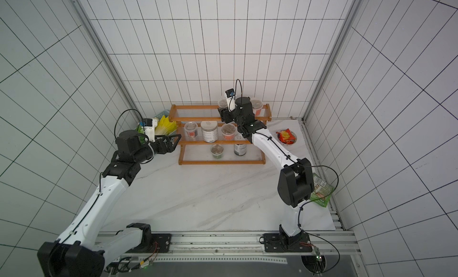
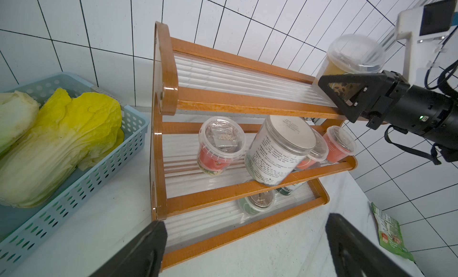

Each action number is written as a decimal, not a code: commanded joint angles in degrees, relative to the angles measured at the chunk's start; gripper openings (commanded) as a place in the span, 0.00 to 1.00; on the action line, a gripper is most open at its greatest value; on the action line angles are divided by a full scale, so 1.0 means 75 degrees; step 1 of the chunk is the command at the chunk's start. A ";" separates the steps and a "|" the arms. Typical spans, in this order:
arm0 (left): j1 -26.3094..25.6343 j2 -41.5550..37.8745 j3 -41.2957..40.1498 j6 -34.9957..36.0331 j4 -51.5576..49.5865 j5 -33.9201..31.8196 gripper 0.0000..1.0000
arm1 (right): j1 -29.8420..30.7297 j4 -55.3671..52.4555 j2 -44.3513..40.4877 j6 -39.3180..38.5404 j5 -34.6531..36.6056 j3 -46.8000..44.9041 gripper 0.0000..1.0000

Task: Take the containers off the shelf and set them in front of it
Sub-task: 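Pick up a container from the shelf, then place the container at the center of the board.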

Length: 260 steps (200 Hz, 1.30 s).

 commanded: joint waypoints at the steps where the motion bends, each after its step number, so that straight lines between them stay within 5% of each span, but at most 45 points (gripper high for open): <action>1: 0.0039 -0.0049 -0.0087 -0.0009 0.0207 0.0104 0.98 | -0.0010 0.0351 -0.0326 -0.0203 -0.0270 -0.0336 0.66; 163: 0.0130 -0.0048 -0.0123 -0.0090 0.0312 0.0025 0.98 | 0.0258 0.0906 -0.2428 -0.0362 -0.1284 -0.1997 0.65; 260: 0.0250 -0.0236 -0.0085 -0.0168 0.0193 -0.0178 0.98 | 0.1772 0.1111 -0.3844 -0.0490 -0.1084 -0.4197 0.64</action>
